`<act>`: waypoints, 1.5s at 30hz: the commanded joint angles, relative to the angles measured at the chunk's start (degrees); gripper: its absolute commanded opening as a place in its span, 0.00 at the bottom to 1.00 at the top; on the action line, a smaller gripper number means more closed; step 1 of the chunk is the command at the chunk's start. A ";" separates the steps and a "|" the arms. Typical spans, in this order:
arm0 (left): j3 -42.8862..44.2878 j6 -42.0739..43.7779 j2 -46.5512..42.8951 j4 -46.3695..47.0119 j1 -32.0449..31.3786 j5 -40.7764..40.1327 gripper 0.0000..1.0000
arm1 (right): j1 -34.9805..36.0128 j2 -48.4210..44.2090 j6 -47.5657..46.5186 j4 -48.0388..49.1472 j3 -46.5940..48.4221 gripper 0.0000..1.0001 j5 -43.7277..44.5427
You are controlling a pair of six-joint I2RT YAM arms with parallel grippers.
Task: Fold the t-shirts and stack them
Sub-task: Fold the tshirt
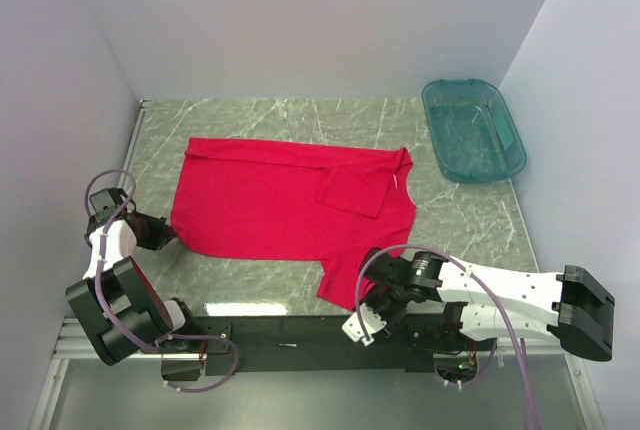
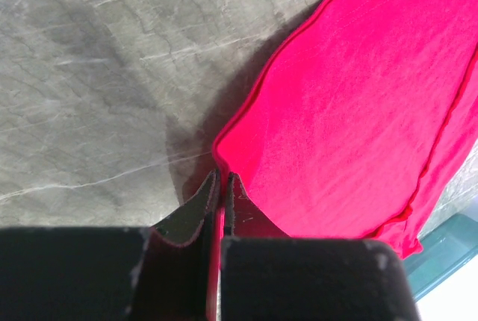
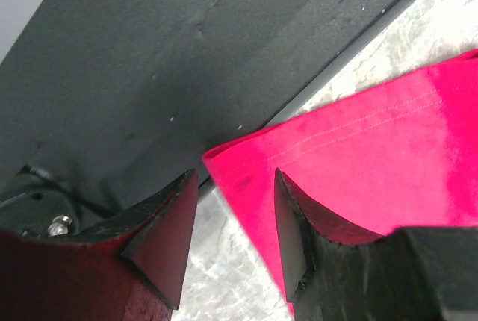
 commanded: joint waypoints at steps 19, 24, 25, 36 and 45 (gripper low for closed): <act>-0.63 1.37 -0.41 0.82 0.14 2.33 0.01 | 7.03 3.62 7.90 6.54 -2.90 0.22 6.40; -0.72 1.28 -0.14 1.17 0.05 2.68 0.00 | 6.94 1.17 8.95 8.11 -4.30 0.00 7.54; -0.72 1.37 -0.14 1.26 0.05 2.77 0.00 | 6.94 0.20 9.47 8.64 -4.57 0.00 7.81; -1.07 0.49 -0.58 1.70 0.14 3.91 0.00 | -17.30 -9.12 6.31 -3.48 8.69 0.00 -7.13; 0.16 -2.05 -1.37 1.96 0.05 6.90 0.00 | -29.88 -4.99 12.29 3.63 15.37 0.00 -9.78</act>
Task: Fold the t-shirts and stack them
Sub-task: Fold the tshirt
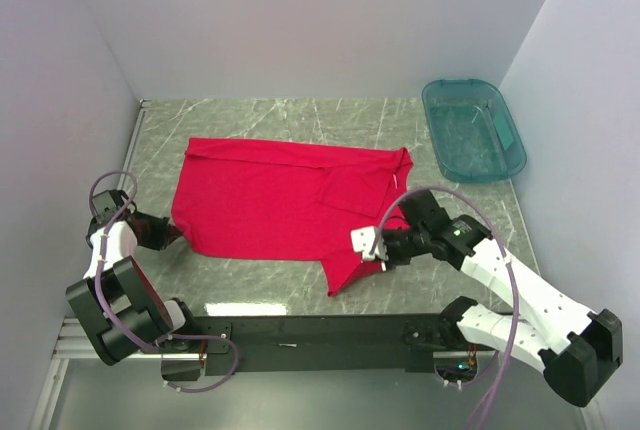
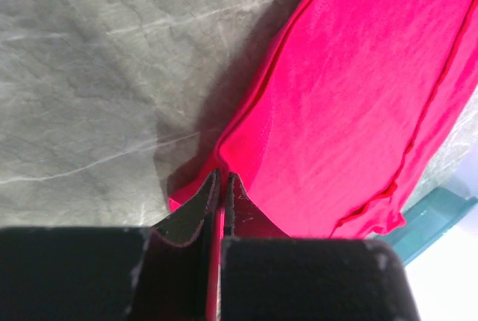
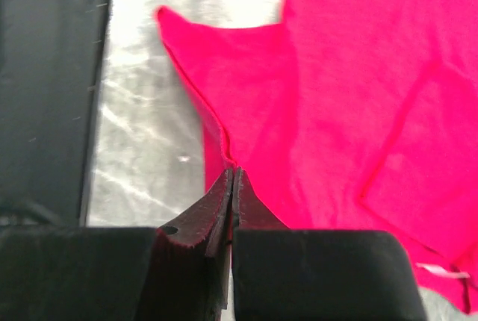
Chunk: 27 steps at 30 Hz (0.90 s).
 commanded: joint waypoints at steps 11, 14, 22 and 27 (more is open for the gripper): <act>4.59 -3.90 0.69 2.49 0.14 3.48 0.00 | -4.12 1.92 8.12 10.55 7.38 0.00 4.62; 5.47 -4.26 1.39 2.76 0.05 3.57 0.00 | -4.12 1.92 8.47 11.00 8.17 0.00 5.24; 7.41 -5.84 3.94 3.55 0.14 3.22 0.00 | -4.74 1.57 9.62 11.96 10.54 0.00 7.08; 8.90 -6.28 5.61 3.98 0.05 2.60 0.01 | -6.23 1.74 10.06 12.67 12.30 0.00 8.31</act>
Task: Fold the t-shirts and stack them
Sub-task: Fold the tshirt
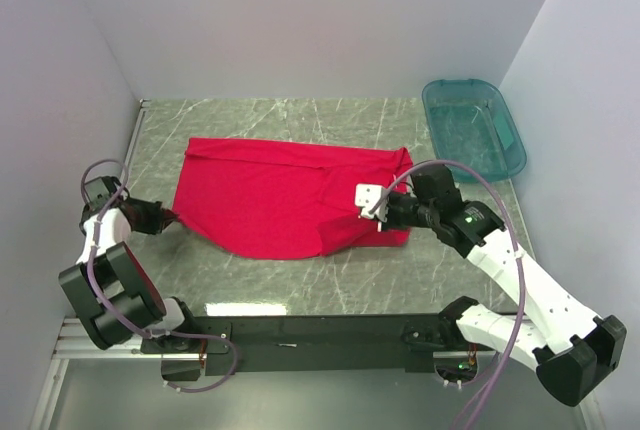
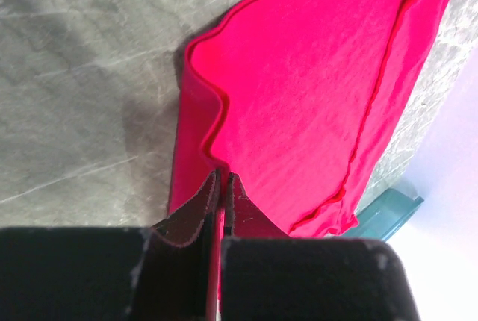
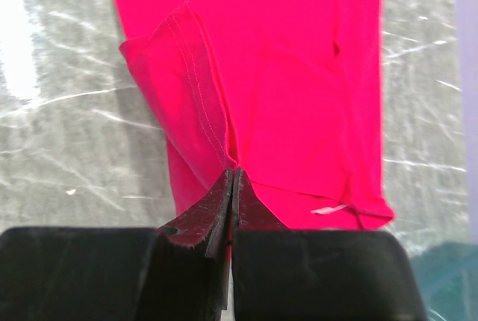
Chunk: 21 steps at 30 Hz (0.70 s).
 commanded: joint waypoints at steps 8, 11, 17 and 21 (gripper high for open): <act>4.78 -1.61 4.47 2.83 0.14 -1.01 0.00 | -3.23 -0.16 0.94 3.32 5.30 0.00 1.94; 5.40 -1.87 5.62 3.18 0.14 -1.10 0.00 | -3.67 -0.16 1.12 3.41 5.91 0.00 2.20; 6.63 -2.13 7.29 3.45 0.05 -1.27 0.00 | -4.11 0.28 1.30 3.67 7.05 0.00 2.20; 6.98 -1.70 7.81 3.45 0.14 -1.19 0.00 | -4.11 0.37 1.30 3.14 7.67 0.00 0.98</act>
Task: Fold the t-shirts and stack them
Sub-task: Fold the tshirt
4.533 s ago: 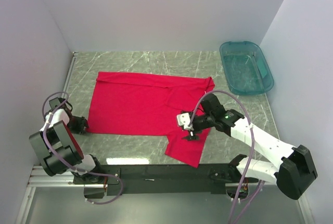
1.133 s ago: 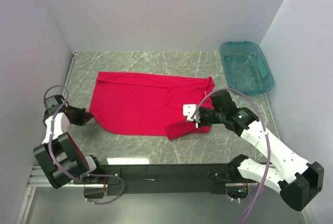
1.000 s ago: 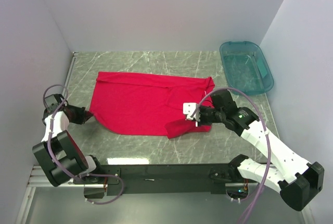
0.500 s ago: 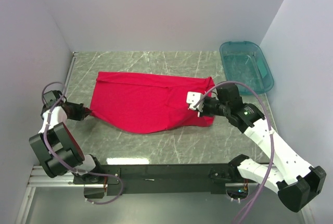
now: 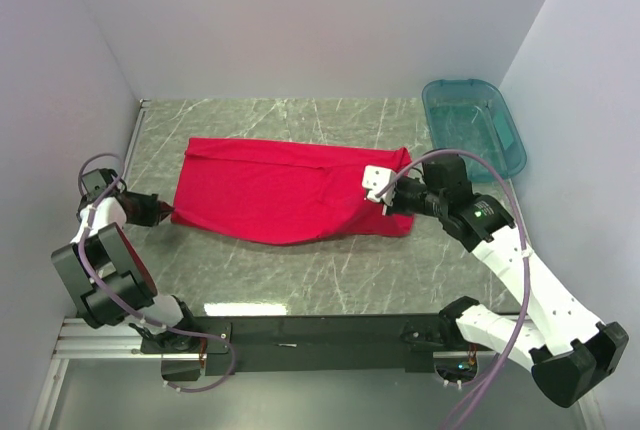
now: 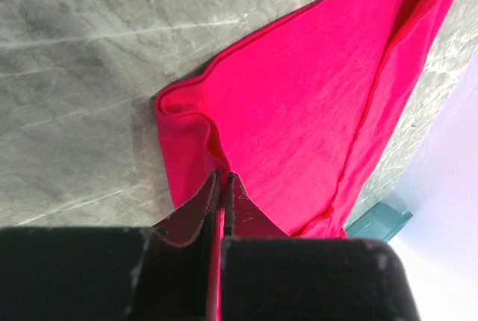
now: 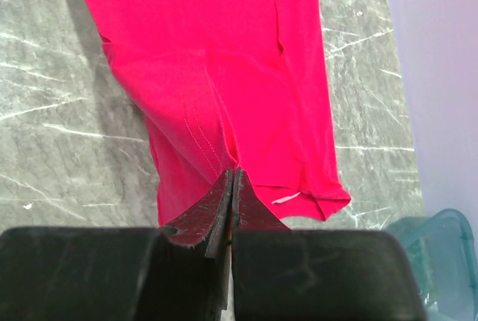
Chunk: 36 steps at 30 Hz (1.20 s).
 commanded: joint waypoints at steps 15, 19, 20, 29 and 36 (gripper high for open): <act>3.11 1.02 0.56 0.84 0.14 -0.07 0.00 | 21.40 -5.17 -19.15 -22.62 -8.65 0.00 -3.14; 2.94 1.20 0.38 0.76 0.14 0.19 0.00 | 23.01 -6.68 -15.19 -13.40 -13.94 0.00 6.89; 2.76 1.11 0.38 0.76 0.14 0.28 0.00 | 22.92 -7.12 -14.92 -12.16 -14.12 0.00 9.09; 3.64 1.64 -0.14 -0.30 0.05 0.72 0.00 | 19.85 -7.12 -2.61 2.01 -11.22 0.00 14.21; 3.73 1.64 -0.32 -0.39 0.05 0.98 0.00 | 19.67 -6.69 -0.07 1.94 -7.19 0.00 14.14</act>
